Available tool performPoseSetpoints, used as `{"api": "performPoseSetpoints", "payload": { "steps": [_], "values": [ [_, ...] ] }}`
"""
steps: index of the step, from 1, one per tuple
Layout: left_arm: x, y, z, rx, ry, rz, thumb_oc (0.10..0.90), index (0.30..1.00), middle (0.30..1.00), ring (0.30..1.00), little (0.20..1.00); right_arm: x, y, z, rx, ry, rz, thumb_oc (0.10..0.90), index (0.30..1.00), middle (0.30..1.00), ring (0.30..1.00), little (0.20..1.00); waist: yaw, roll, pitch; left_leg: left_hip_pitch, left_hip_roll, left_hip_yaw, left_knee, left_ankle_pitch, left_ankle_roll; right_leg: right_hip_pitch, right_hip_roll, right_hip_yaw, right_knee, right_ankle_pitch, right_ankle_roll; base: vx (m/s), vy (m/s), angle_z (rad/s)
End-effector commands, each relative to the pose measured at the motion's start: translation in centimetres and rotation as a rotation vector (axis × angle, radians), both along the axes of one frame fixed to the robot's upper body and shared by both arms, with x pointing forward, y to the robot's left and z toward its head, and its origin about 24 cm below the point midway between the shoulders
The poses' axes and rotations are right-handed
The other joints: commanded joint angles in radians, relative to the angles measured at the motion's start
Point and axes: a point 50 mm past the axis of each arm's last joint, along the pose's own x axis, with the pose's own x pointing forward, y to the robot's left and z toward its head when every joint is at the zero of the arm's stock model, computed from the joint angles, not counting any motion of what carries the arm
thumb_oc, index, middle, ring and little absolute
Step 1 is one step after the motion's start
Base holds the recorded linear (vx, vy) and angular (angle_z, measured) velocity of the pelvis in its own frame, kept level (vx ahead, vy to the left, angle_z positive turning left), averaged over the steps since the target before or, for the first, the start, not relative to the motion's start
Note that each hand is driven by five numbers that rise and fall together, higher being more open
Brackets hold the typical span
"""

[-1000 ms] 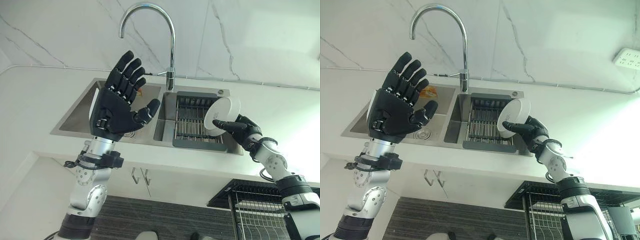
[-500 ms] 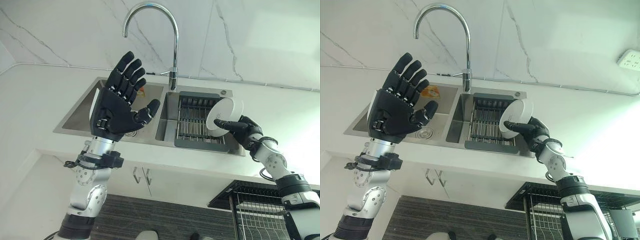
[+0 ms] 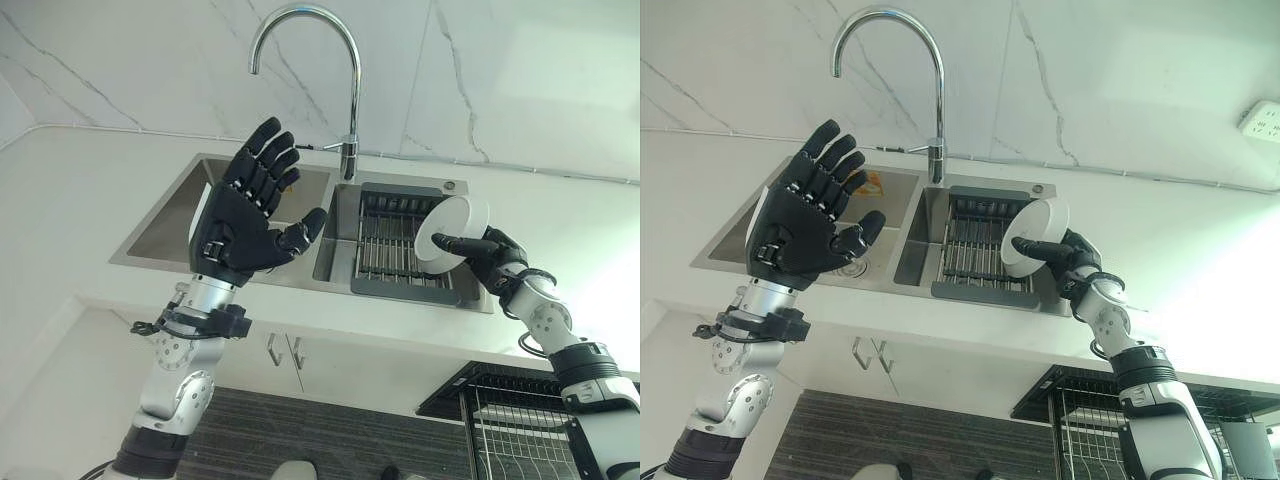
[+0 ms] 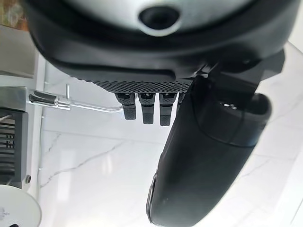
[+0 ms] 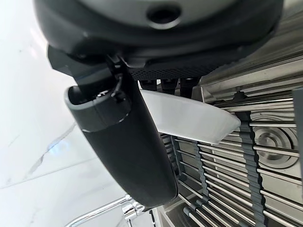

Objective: Place the dishes in the dishwasher.

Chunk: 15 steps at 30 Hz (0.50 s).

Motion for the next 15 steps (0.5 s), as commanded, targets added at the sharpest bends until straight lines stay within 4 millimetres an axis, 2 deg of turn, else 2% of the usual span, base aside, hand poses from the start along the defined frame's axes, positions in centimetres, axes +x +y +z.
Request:
{"api": "performPoseSetpoints", "payload": {
  "steps": [1, 3, 5, 6, 7, 8, 15],
  "values": [
    [-0.2, -0.9, 4.3, -0.042, -0.204, -0.07, 0.8, 0.9, 0.9, 0.9, 0.9, 2.5, 0.4, 7.5, 0.039, -0.284, -0.033, 0.8, 0.9, 0.9, 0.9, 0.9, 0.009, -0.024, -0.085, 0.019, 0.003, 0.016, 0.043, -0.117, -0.021, 0.048, -0.024, -0.02, 0.04, -0.123, 0.044, 0.0, 0.0, 0.0],
    [-0.1, -0.9, 4.2, -0.044, -0.201, -0.072, 0.8, 0.9, 0.9, 0.9, 0.9, 2.6, 0.4, 7.4, 0.026, -0.273, -0.036, 0.8, 0.9, 0.9, 0.9, 0.9, 0.011, -0.024, -0.085, 0.019, 0.003, 0.014, 0.043, -0.117, -0.021, 0.048, -0.024, -0.02, 0.04, -0.123, 0.045, 0.0, 0.0, 0.0],
    [-0.1, -1.0, 4.2, -0.046, -0.196, -0.076, 0.8, 0.9, 0.9, 0.9, 0.9, 2.8, 0.6, 7.1, 0.01, -0.253, -0.038, 0.62, 0.629, 0.629, 0.629, 0.629, 0.016, -0.025, -0.086, 0.019, 0.002, 0.013, 0.043, -0.117, -0.02, 0.049, -0.024, -0.021, 0.04, -0.123, 0.044, 0.0, 0.0, 0.0],
    [-0.1, -1.0, 4.2, -0.048, -0.195, -0.076, 0.8, 0.9, 0.9, 0.9, 0.9, 2.8, 0.6, 7.1, 0.006, -0.253, -0.04, 0.554, 0.531, 0.531, 0.531, 0.531, 0.016, -0.025, -0.086, 0.02, 0.002, 0.014, 0.043, -0.117, -0.02, 0.049, -0.025, -0.022, 0.04, -0.122, 0.044, 0.0, 0.0, 0.0],
    [0.0, -1.1, 4.2, -0.051, -0.193, -0.078, 0.8, 0.9, 0.9, 0.9, 0.9, 3.0, 0.6, 7.3, -0.005, -0.251, -0.047, 0.427, 0.34, 0.34, 0.34, 0.34, 0.018, -0.025, -0.087, 0.02, 0.002, 0.014, 0.043, -0.117, -0.02, 0.049, -0.025, -0.023, 0.04, -0.122, 0.044, 0.0, 0.0, 0.0],
    [0.0, -1.2, 4.2, -0.052, -0.194, -0.078, 0.8, 0.9, 0.9, 0.9, 0.9, 3.1, 0.7, 7.3, -0.011, -0.251, -0.052, 0.4, 0.3, 0.3, 0.3, 0.3, 0.019, -0.025, -0.087, 0.02, 0.002, 0.014, 0.043, -0.116, -0.02, 0.049, -0.025, -0.024, 0.04, -0.122, 0.044, 0.0, 0.0, 0.0],
    [0.4, -1.7, 4.3, -0.063, -0.188, -0.072, 0.8, 0.9, 0.9, 0.9, 0.9, 4.2, 0.7, 7.6, -0.096, -0.216, -0.135, 0.4, 0.3, 0.3, 0.3, 0.3, 0.038, -0.02, -0.09, 0.019, -0.004, 0.005, 0.043, -0.114, -0.019, 0.052, -0.028, -0.03, 0.04, -0.122, 0.041, -0.01, 0.012, 0.02]
  ]
}}
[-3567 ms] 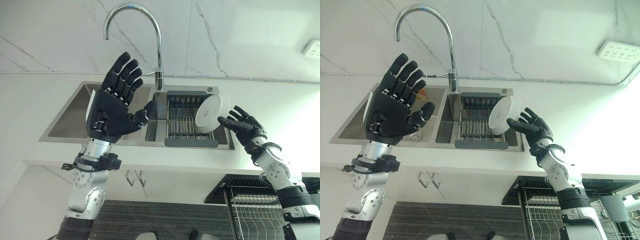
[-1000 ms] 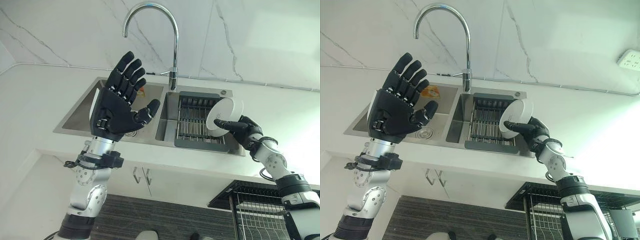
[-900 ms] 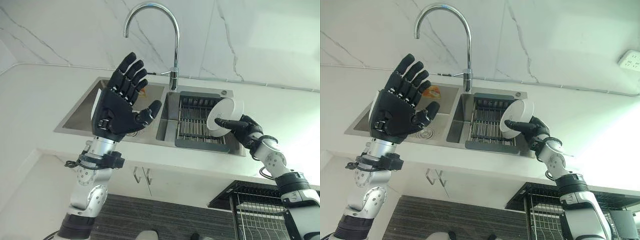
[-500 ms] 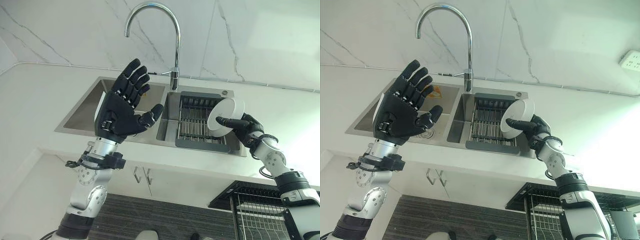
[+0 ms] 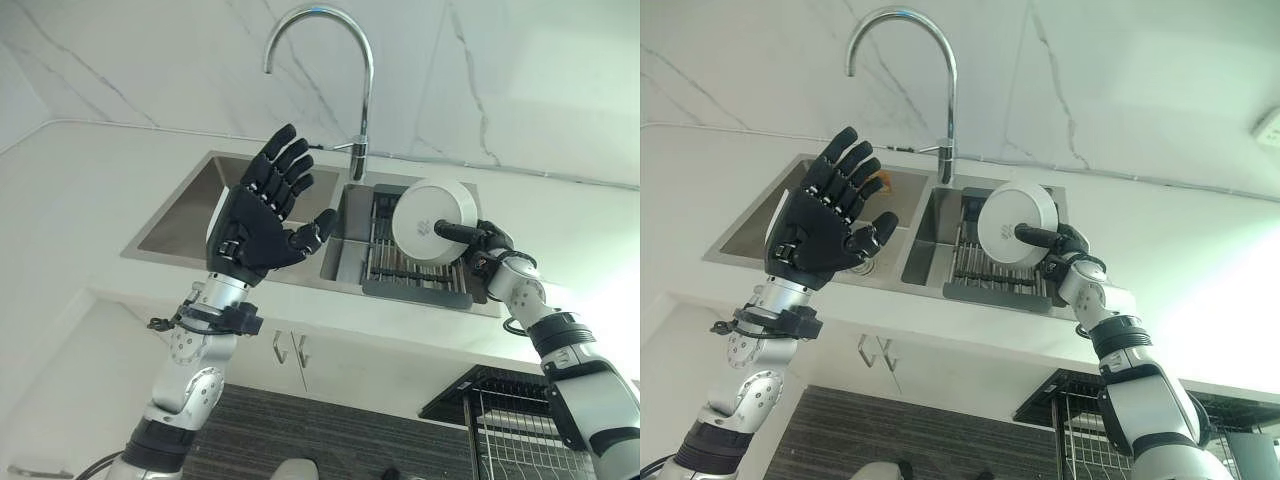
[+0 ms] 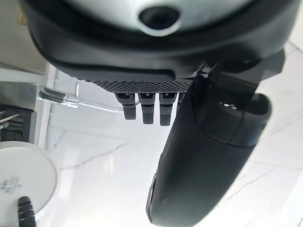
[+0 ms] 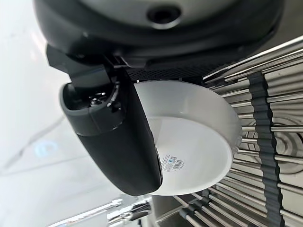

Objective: Place the dishes in the dishwasher.

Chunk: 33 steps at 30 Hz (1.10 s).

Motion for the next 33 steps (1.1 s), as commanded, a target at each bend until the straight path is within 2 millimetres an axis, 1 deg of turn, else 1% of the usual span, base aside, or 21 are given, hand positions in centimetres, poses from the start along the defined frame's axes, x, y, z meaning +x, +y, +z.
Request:
{"api": "performPoseSetpoints", "payload": {
  "steps": [1, 3, 6, 9, 10, 12, 14, 15, 18, 20, 21, 22, 23, 24, 26, 27, 29, 30, 31, 32, 33],
  "values": [
    [-0.2, -0.3, 4.4, -0.031, -0.22, -0.027, 0.8, 0.9, 0.9, 0.9, 0.9, 1.7, -0.8, 7.5, -0.063, -0.3, -0.062, 0.4, 0.3, 0.3, 0.3, 0.3, -0.007, -0.019, -0.09, 0.017, -0.001, 0.007, 0.043, -0.113, -0.019, 0.05, -0.025, -0.026, 0.04, -0.121, 0.041, -0.02, 0.006, 0.06],
    [-0.3, -0.3, 4.4, -0.031, -0.218, -0.027, 0.8, 0.9, 0.9, 0.9, 0.9, 1.6, -0.9, 8.0, -0.09, -0.336, -0.105, 0.4, 0.3, 0.3, 0.3, 0.3, -0.005, -0.017, -0.089, 0.015, -0.002, 0.005, 0.043, -0.112, -0.02, 0.048, -0.026, -0.027, 0.04, -0.12, 0.042, -0.02, -0.004, 0.09],
    [-0.3, -0.3, 4.4, -0.026, -0.218, -0.029, 0.8, 0.9, 0.9, 0.9, 0.9, 1.4, -0.5, 8.5, -0.055, -0.395, -0.123, 0.4, 0.3, 0.3, 0.3, 0.3, -0.007, -0.013, -0.087, 0.014, -0.001, 0.005, 0.043, -0.111, -0.018, 0.047, -0.026, -0.026, 0.04, -0.12, 0.042, -0.02, -0.026, 0.06],
    [-0.4, -0.2, 4.3, -0.018, -0.218, -0.038, 0.8, 0.9, 0.9, 0.9, 0.9, 1.0, 0.1, 8.9, -0.03, -0.462, -0.091, 0.4, 0.3, 0.3, 0.3, 0.3, -0.013, -0.011, -0.086, 0.014, 0.002, 0.006, 0.043, -0.11, -0.019, 0.047, -0.023, -0.025, 0.04, -0.121, 0.04, -0.01, -0.044, 0.0],
    [-0.5, -0.4, 4.2, -0.014, -0.216, -0.06, 0.8, 0.9, 0.9, 0.9, 0.9, 0.7, 0.5, 9.7, -0.005, -0.527, -0.073, 0.4, 0.3, 0.3, 0.3, 0.3, -0.018, -0.009, -0.085, 0.014, 0.003, 0.007, 0.043, -0.11, -0.019, 0.045, -0.022, -0.023, 0.04, -0.121, 0.04, -0.02, -0.066, 0.02],
    [-0.6, -0.3, 4.1, -0.023, -0.208, -0.091, 0.8, 0.9, 0.9, 0.9, 0.9, 0.2, 0.6, 10.1, 0.02, -0.585, -0.06, 0.4, 0.3, 0.3, 0.3, 0.3, -0.024, -0.007, -0.085, 0.013, 0.006, 0.009, 0.043, -0.11, -0.021, 0.043, -0.02, -0.022, 0.04, -0.122, 0.04, -0.01, -0.062, 0.02],
    [-0.6, -0.4, 4.0, -0.021, -0.205, -0.102, 0.8, 0.9, 0.9, 0.9, 0.9, -0.1, 0.8, 10.2, 0.036, -0.605, -0.052, 0.4, 0.3, 0.3, 0.3, 0.3, -0.026, -0.006, -0.086, 0.013, 0.008, 0.01, 0.043, -0.109, -0.021, 0.043, -0.019, -0.022, 0.04, -0.122, 0.039, 0.0, -0.063, -0.01],
    [-0.9, -0.4, 3.8, -0.02, -0.204, -0.133, 0.8, 0.9, 0.9, 0.9, 0.9, -1.0, 1.3, 10.8, 0.08, -0.675, -0.028, 0.4, 0.3, 0.3, 0.3, 0.3, -0.035, -0.003, -0.085, 0.013, 0.011, 0.013, 0.043, -0.11, -0.022, 0.041, -0.016, -0.019, 0.04, -0.123, 0.039, 0.0, -0.11, -0.03],
    [-1.3, -0.2, 3.4, -0.061, -0.178, -0.188, 0.8, 0.9, 0.9, 0.9, 0.9, -2.8, 2.6, 11.6, 0.125, -0.794, 0.029, 0.4, 0.3, 0.3, 0.3, 0.3, -0.05, 0.001, -0.083, 0.014, 0.019, 0.021, 0.043, -0.109, -0.023, 0.035, -0.01, -0.013, 0.04, -0.124, 0.037, 0.0, -0.111, 0.01],
    [-1.5, 0.1, 3.0, -0.058, -0.174, -0.179, 0.8, 0.9, 0.9, 0.9, 0.9, -4.4, 3.3, 11.9, 0.114, -0.886, 0.042, 0.4, 0.3, 0.3, 0.3, 0.3, -0.066, 0.005, -0.083, 0.016, 0.026, 0.031, 0.043, -0.11, -0.025, 0.03, -0.003, -0.004, 0.04, -0.123, 0.036, 0.0, -0.115, -0.08],
    [-1.5, 0.1, 3.0, -0.057, -0.173, -0.178, 0.8, 0.9, 0.9, 0.9, 0.9, -4.5, 3.3, 11.9, 0.113, -0.891, 0.042, 0.4, 0.3, 0.3, 0.3, 0.3, -0.066, 0.005, -0.084, 0.016, 0.027, 0.031, 0.043, -0.111, -0.025, 0.029, -0.002, -0.003, 0.04, -0.123, 0.036, 0.01, -0.12, -0.07],
    [-1.6, 0.4, 2.8, -0.049, -0.174, -0.169, 0.8, 0.9, 0.9, 0.9, 0.9, -5.4, 3.5, 12.0, 0.118, -0.93, 0.054, 0.4, 0.3, 0.3, 0.3, 0.3, -0.077, 0.008, -0.081, 0.018, 0.031, 0.037, 0.043, -0.11, -0.025, 0.025, 0.002, 0.002, 0.04, -0.122, 0.035, 0.01, -0.121, -0.15],
    [-1.9, 0.6, 2.6, -0.043, -0.173, -0.163, 0.8, 0.9, 0.9, 0.9, 0.9, -6.2, 3.5, 11.6, 0.129, -0.952, 0.058, 0.4, 0.3, 0.3, 0.3, 0.3, -0.084, 0.009, -0.081, 0.02, 0.036, 0.044, 0.043, -0.11, -0.026, 0.022, 0.006, 0.005, 0.04, -0.121, 0.035, 0.01, -0.218, -0.07],
    [-2.6, 1.0, 2.1, -0.031, -0.17, -0.152, 0.8, 0.9, 0.9, 0.9, 0.9, -8.0, 2.7, 10.8, 0.164, -0.994, 0.052, 0.4, 0.3, 0.3, 0.3, 0.3, -0.097, 0.014, -0.079, 0.022, 0.05, 0.063, 0.043, -0.106, -0.031, 0.014, 0.012, 0.009, 0.04, -0.119, 0.034, 0.0, -0.166, -0.1],
    [-2.8, 1.1, 1.9, -0.031, -0.164, -0.15, 0.8, 0.9, 0.9, 0.9, 0.9, -8.6, 2.4, 10.5, 0.178, -1.001, 0.045, 0.4, 0.3, 0.3, 0.3, 0.3, -0.1, 0.016, -0.082, 0.021, 0.055, 0.069, 0.043, -0.104, -0.034, 0.012, 0.015, 0.011, 0.04, -0.119, 0.033, -0.02, -0.096, -0.14],
    [-3.3, 1.5, 1.5, -0.035, -0.163, -0.148, 0.8, 0.9, 0.9, 0.9, 0.9, -10.0, 1.3, 10.1, 0.193, -1.034, 0.015, 0.4, 0.3, 0.3, 0.3, 0.3, -0.111, 0.025, -0.076, 0.014, 0.057, 0.067, 0.043, -0.098, -0.037, 0.002, 0.025, 0.025, 0.04, -0.115, 0.034, -0.05, -0.056, -0.12],
    [-3.8, 1.6, 1.3, -0.01, -0.183, -0.135, 0.8, 0.9, 0.9, 0.9, 0.9, -11.1, 0.7, 9.9, 0.172, -1.051, -0.011, 0.4, 0.3, 0.3, 0.3, 0.3, -0.116, 0.029, -0.073, 0.011, 0.039, 0.051, 0.043, -0.101, -0.033, -0.007, 0.031, 0.04, 0.04, -0.111, 0.038, -0.07, -0.011, -0.04],
    [-4.0, 1.8, 1.3, 0.008, -0.195, -0.136, 0.8, 0.9, 0.9, 0.9, 0.9, -11.5, 0.5, 9.9, 0.171, -1.055, -0.012, 0.4, 0.3, 0.3, 0.3, 0.3, -0.117, 0.029, -0.071, 0.021, 0.019, 0.042, 0.043, -0.104, -0.028, -0.014, 0.032, 0.049, 0.04, -0.107, 0.041, -0.11, 0.062, -0.06],
    [-4.3, 2.0, 1.4, 0.047, -0.219, -0.12, 0.8, 0.9, 0.9, 0.9, 0.9, -11.8, 0.3, 9.9, 0.183, -1.066, -0.014, 0.4, 0.3, 0.3, 0.3, 0.3, -0.116, 0.026, -0.066, 0.037, -0.024, 0.026, 0.043, -0.109, -0.016, -0.024, 0.032, 0.068, 0.04, -0.097, 0.047, -0.1, 0.073, -0.24],
    [-4.4, 2.0, 1.4, 0.053, -0.222, -0.117, 0.8, 0.9, 0.9, 0.9, 0.9, -11.9, 0.2, 9.9, 0.179, -1.068, -0.014, 0.4, 0.3, 0.3, 0.3, 0.3, -0.115, 0.024, -0.065, 0.04, -0.032, 0.026, 0.043, -0.109, -0.013, -0.025, 0.03, 0.073, 0.04, -0.095, 0.049, -0.11, 0.091, -0.43],
    [-4.5, 2.0, 1.5, 0.076, -0.237, -0.111, 0.8, 0.9, 0.9, 0.9, 0.9, -12.1, 0.1, 9.9, 0.169, -1.077, -0.013, 0.4, 0.3, 0.3, 0.3, 0.3, -0.113, 0.022, -0.061, 0.041, -0.054, 0.021, 0.043, -0.11, -0.005, -0.029, 0.027, 0.083, 0.04, -0.086, 0.056, -0.14, 0.118, -0.57]
  ]
}}
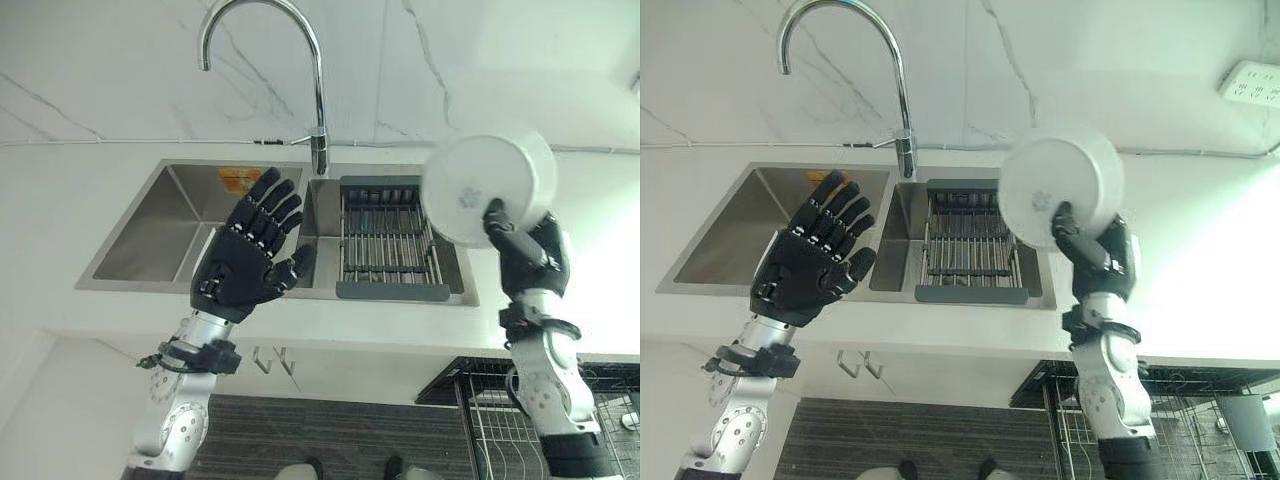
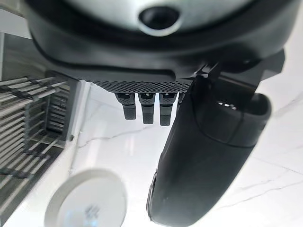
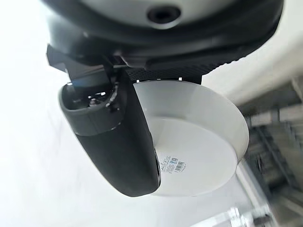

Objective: Place the dishes in the dishwasher.

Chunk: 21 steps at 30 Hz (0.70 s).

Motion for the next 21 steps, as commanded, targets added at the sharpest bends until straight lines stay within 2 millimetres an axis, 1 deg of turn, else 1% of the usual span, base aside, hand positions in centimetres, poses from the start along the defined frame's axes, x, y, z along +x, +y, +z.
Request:
{"api": "performPoseSetpoints", "payload": {
  "steps": [1, 2, 3, 5, 6, 7, 8, 9, 11, 12, 13, 14, 15, 17, 18, 19, 21],
  "values": [
    [-0.6, -1.1, 5.7, 0.119, -0.361, -0.059, 0.8, 0.9, 0.9, 0.9, 0.9, -1.3, 0.4, 8.5, -0.028, -0.487, 0.032, 0.4, 0.3, 0.3, 0.3, 0.3, 0.001, -0.014, -0.062, 0.026, -0.055, -0.005, 0.083, -0.108, 0.006, 0.015, -0.001, 0.021, 0.035, -0.062, 0.061, -0.14, 0.126, -0.49],
    [-0.6, -1.2, 5.7, 0.123, -0.364, -0.062, 0.8, 0.9, 0.9, 0.9, 0.9, -1.3, 0.4, 8.5, -0.027, -0.49, 0.029, 0.4, 0.3, 0.3, 0.3, 0.3, -0.001, -0.013, -0.061, 0.025, -0.055, -0.003, 0.083, -0.11, 0.008, 0.01, -0.001, 0.023, 0.035, -0.059, 0.063, -0.15, 0.205, -0.42],
    [-0.5, -1.1, 6.0, 0.138, -0.374, -0.072, 0.8, 0.9, 0.9, 0.9, 0.9, -1.4, 0.4, 8.5, -0.024, -0.503, 0.016, 0.4, 0.3, 0.3, 0.3, 0.3, -0.013, -0.011, -0.055, 0.023, -0.062, -0.003, 0.083, -0.123, 0.017, -0.012, -0.006, 0.035, 0.035, -0.039, 0.074, -0.11, 0.201, -0.35],
    [-0.4, -1.1, 6.3, 0.149, -0.377, -0.081, 0.8, 0.9, 0.9, 0.9, 0.9, -1.8, 0.4, 8.7, -0.015, -0.523, 0.013, 0.4, 0.3, 0.3, 0.3, 0.3, -0.028, -0.015, -0.048, 0.02, -0.084, -0.014, 0.083, -0.14, 0.03, -0.048, -0.014, 0.06, 0.035, -0.008, 0.093, -0.09, 0.199, -0.23],
    [-0.4, -1.0, 6.3, 0.167, -0.375, -0.087, 0.8, 0.9, 0.9, 0.9, 0.9, -2.3, 0.2, 8.8, -0.01, -0.542, -0.014, 0.4, 0.3, 0.3, 0.3, 0.3, -0.033, -0.02, -0.042, 0.017, -0.108, -0.035, 0.083, -0.147, 0.036, -0.076, -0.025, 0.075, 0.035, 0.019, 0.109, -0.05, 0.156, -0.12],
    [-0.5, -0.9, 6.2, 0.197, -0.374, -0.083, 0.8, 0.9, 0.9, 0.9, 0.9, -2.7, 0.1, 8.9, 0.0, -0.561, -0.027, 0.4, 0.3, 0.3, 0.3, 0.3, -0.034, -0.021, -0.037, 0.016, -0.118, -0.049, 0.083, -0.149, 0.037, -0.093, -0.03, 0.081, 0.035, 0.037, 0.117, -0.05, 0.157, -0.24],
    [-0.7, -0.8, 5.9, 0.223, -0.365, -0.077, 0.8, 0.9, 0.9, 0.9, 0.9, -2.9, 0.0, 8.9, 0.017, -0.581, -0.037, 0.4, 0.3, 0.3, 0.3, 0.3, -0.036, -0.02, -0.032, 0.016, -0.121, -0.048, 0.083, -0.148, 0.036, -0.104, -0.032, 0.072, 0.035, 0.053, 0.123, -0.1, 0.192, -0.51],
    [-0.9, -0.6, 5.6, 0.23, -0.346, -0.074, 0.8, 0.9, 0.9, 0.9, 0.9, -3.1, 0.0, 8.9, 0.077, -0.61, -0.031, 0.4, 0.3, 0.3, 0.3, 0.3, -0.041, -0.016, -0.025, 0.007, -0.115, -0.04, 0.083, -0.139, 0.044, -0.091, -0.013, 0.056, 0.035, 0.069, 0.118, -0.13, 0.179, -0.66],
    [-0.8, -0.7, 6.0, 0.234, -0.368, -0.07, 0.8, 0.9, 0.9, 0.9, 0.9, -3.3, 0.1, 9.2, 0.094, -0.647, -0.037, 0.4, 0.3, 0.3, 0.3, 0.3, -0.042, -0.013, -0.028, -0.011, -0.12, -0.047, 0.083, -0.132, 0.061, -0.052, 0.023, 0.066, 0.035, 0.047, 0.095, -0.16, 0.167, -0.47],
    [-0.8, -0.9, 6.2, 0.242, -0.385, -0.062, 0.8, 0.9, 0.9, 0.9, 0.9, -3.9, 0.0, 9.7, 0.085, -0.71, -0.05, 0.4, 0.3, 0.3, 0.3, 0.3, -0.043, -0.01, -0.032, -0.021, -0.125, -0.056, 0.083, -0.126, 0.069, -0.028, 0.037, 0.07, 0.035, 0.031, 0.081, -0.14, 0.13, -0.09],
    [-0.8, -1.2, 6.2, 0.262, -0.395, -0.072, 0.8, 0.9, 0.9, 0.9, 0.9, -4.5, 0.2, 10.1, 0.069, -0.761, -0.071, 0.4, 0.3, 0.3, 0.3, 0.3, -0.04, -0.01, -0.036, -0.026, -0.126, -0.057, 0.083, -0.123, 0.073, -0.011, 0.035, 0.061, 0.035, 0.023, 0.075, -0.11, 0.078, -0.01],
    [-0.7, -1.7, 6.3, 0.305, -0.416, -0.083, 0.8, 0.9, 0.9, 0.9, 0.9, -4.7, 0.3, 10.5, 0.06, -0.79, -0.078, 0.4, 0.3, 0.3, 0.3, 0.3, -0.035, -0.011, -0.039, -0.03, -0.124, -0.052, 0.083, -0.122, 0.075, 0.002, 0.022, 0.043, 0.035, 0.026, 0.075, -0.08, 0.011, -0.08],
    [-0.7, -2.3, 6.4, 0.375, -0.441, -0.101, 0.8, 0.9, 0.9, 0.9, 0.9, -4.9, 0.4, 10.7, 0.068, -0.812, -0.077, 0.4, 0.3, 0.3, 0.3, 0.3, -0.026, -0.014, -0.042, -0.031, -0.118, -0.039, 0.083, -0.124, 0.076, 0.015, -0.005, 0.014, 0.035, 0.042, 0.077, -0.08, -0.028, -0.27],
    [-0.7, -3.1, 6.6, 0.452, -0.459, -0.175, 0.8, 0.9, 0.9, 0.9, 0.9, -4.7, 0.9, 10.9, 0.066, -0.825, -0.059, 0.4, 0.3, 0.3, 0.3, 0.3, -0.001, -0.019, -0.044, -0.024, -0.106, -0.016, 0.083, -0.135, 0.078, 0.027, -0.076, -0.049, 0.035, 0.081, 0.091, -0.07, -0.074, -0.44],
    [-0.7, -3.2, 6.7, 0.468, -0.458, -0.188, 0.8, 0.9, 0.9, 0.9, 0.9, -4.7, 1.1, 10.9, 0.062, -0.823, -0.056, 0.4, 0.3, 0.3, 0.3, 0.3, 0.004, -0.019, -0.043, -0.019, -0.103, -0.011, 0.083, -0.139, 0.077, 0.025, -0.095, -0.058, 0.035, 0.087, 0.097, -0.08, -0.21, -0.78],
    [-0.8, -3.4, 6.8, 0.492, -0.447, -0.231, 0.8, 0.9, 0.9, 0.9, 0.9, -4.5, 1.6, 10.8, 0.042, -0.812, -0.048, 0.4, 0.3, 0.3, 0.3, 0.3, 0.013, -0.018, -0.041, -0.008, -0.088, 0.001, 0.083, -0.146, 0.072, 0.016, -0.138, -0.072, 0.035, 0.096, 0.112, -0.08, -0.298, -0.79],
    [-0.8, -3.7, 6.5, 0.519, -0.415, -0.301, 0.8, 0.9, 0.9, 0.9, 0.9, -4.6, 1.9, 10.6, 0.032, -0.809, -0.054, 0.4, 0.3, 0.3, 0.3, 0.3, 0.013, -0.019, -0.039, 0.004, -0.071, 0.007, 0.083, -0.155, 0.066, 0.0, -0.172, -0.065, 0.035, 0.094, 0.126, -0.07, -0.331, -0.64]
  ]
}}
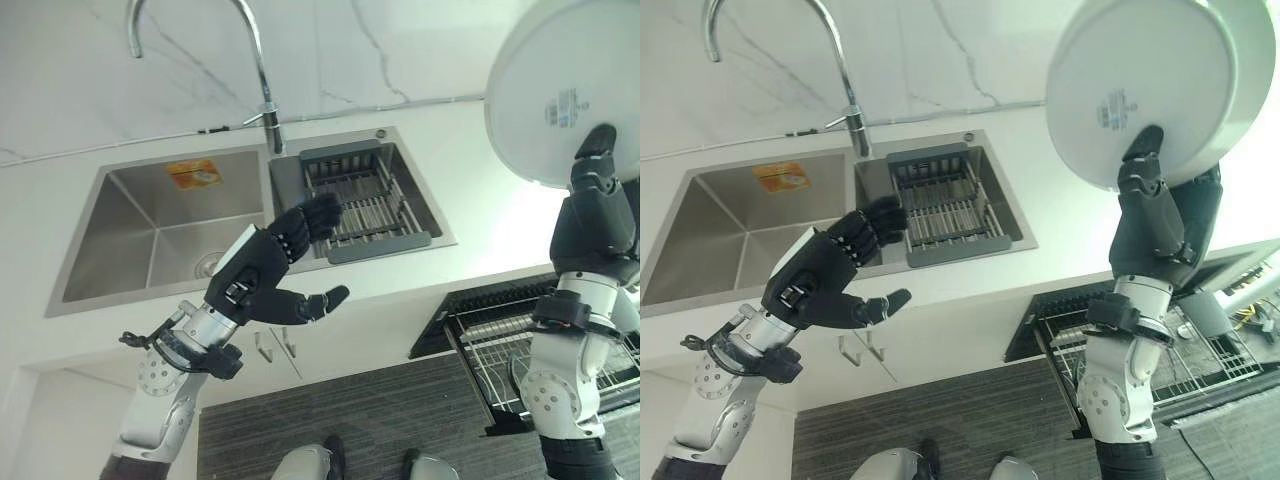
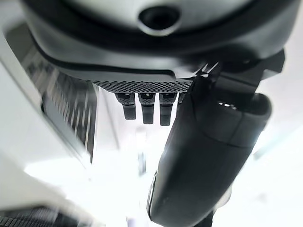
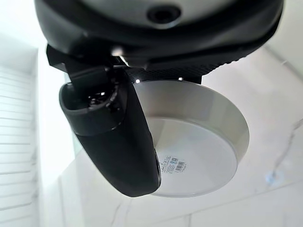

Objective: Place the dishes in the dishwasher.

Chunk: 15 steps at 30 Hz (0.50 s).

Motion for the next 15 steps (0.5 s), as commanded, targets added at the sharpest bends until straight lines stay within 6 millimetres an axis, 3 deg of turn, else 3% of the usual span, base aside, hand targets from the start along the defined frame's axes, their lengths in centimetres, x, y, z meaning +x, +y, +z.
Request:
{"api": "performPoseSetpoints", "payload": {
  "steps": [1, 4, 8, 13, 15],
  "values": [
    [-1.3, -2.1, 4.1, 0.027, -0.198, -0.182, 0.8, 0.9, 0.9, 0.9, 0.9, -1.9, -0.2, 3.7, -0.025, -0.27, -0.07, 0.4, 0.3, 0.3, 0.3, 0.3, -0.003, -0.012, -0.107, 0.083, -0.051, -0.158, -0.027, -0.133, -0.036, -0.026, 0.039, 0.016, -0.045, 0.131, 0.047, -0.06, -0.389, -0.35],
    [-1.2, -3.5, 3.2, 0.102, -0.141, -0.283, 0.8, 0.9, 0.9, 0.9, 0.9, -1.5, -0.1, 3.3, 0.039, -0.237, -0.031, 0.4, 0.3, 0.3, 0.3, 0.3, -0.016, -0.016, -0.108, 0.092, -0.011, -0.137, -0.027, -0.148, -0.054, -0.042, 0.022, 0.063, -0.045, 0.103, 0.056, -0.08, -0.551, -0.19],
    [-0.8, -4.6, 2.5, 0.094, -0.025, -0.382, 0.8, 0.9, 0.9, 0.9, 0.9, -1.3, 0.6, 3.4, 0.02, -0.224, 0.005, 0.4, 0.3, 0.3, 0.3, 0.3, -0.032, -0.014, -0.11, 0.079, 0.039, -0.145, -0.027, -0.129, -0.078, -0.029, 0.076, 0.095, -0.045, 0.036, 0.056, -0.05, -0.573, -0.27],
    [-0.9, -6.2, -0.7, 0.05, 0.155, -0.406, 0.8, 0.9, 0.9, 0.9, 0.9, 0.4, 1.2, 3.4, -0.004, -0.144, 0.034, 0.4, 0.3, 0.3, 0.3, 0.3, -0.033, 0.004, -0.1, 0.058, 0.152, -0.113, -0.027, -0.047, -0.153, -0.02, 0.146, 0.068, -0.045, 0.002, -0.005, -0.02, -0.514, -0.11],
    [-1.4, -6.6, -2.3, 0.053, 0.215, -0.413, 0.8, 0.9, 0.9, 0.9, 0.9, 0.7, 0.7, 3.3, -0.018, -0.107, 0.034, 0.4, 0.3, 0.3, 0.3, 0.3, -0.035, 0.013, -0.088, 0.041, 0.191, -0.065, -0.027, 0.003, -0.173, -0.01, 0.158, 0.031, -0.045, -0.012, -0.027, -0.05, -0.344, -0.11]
  ]
}}
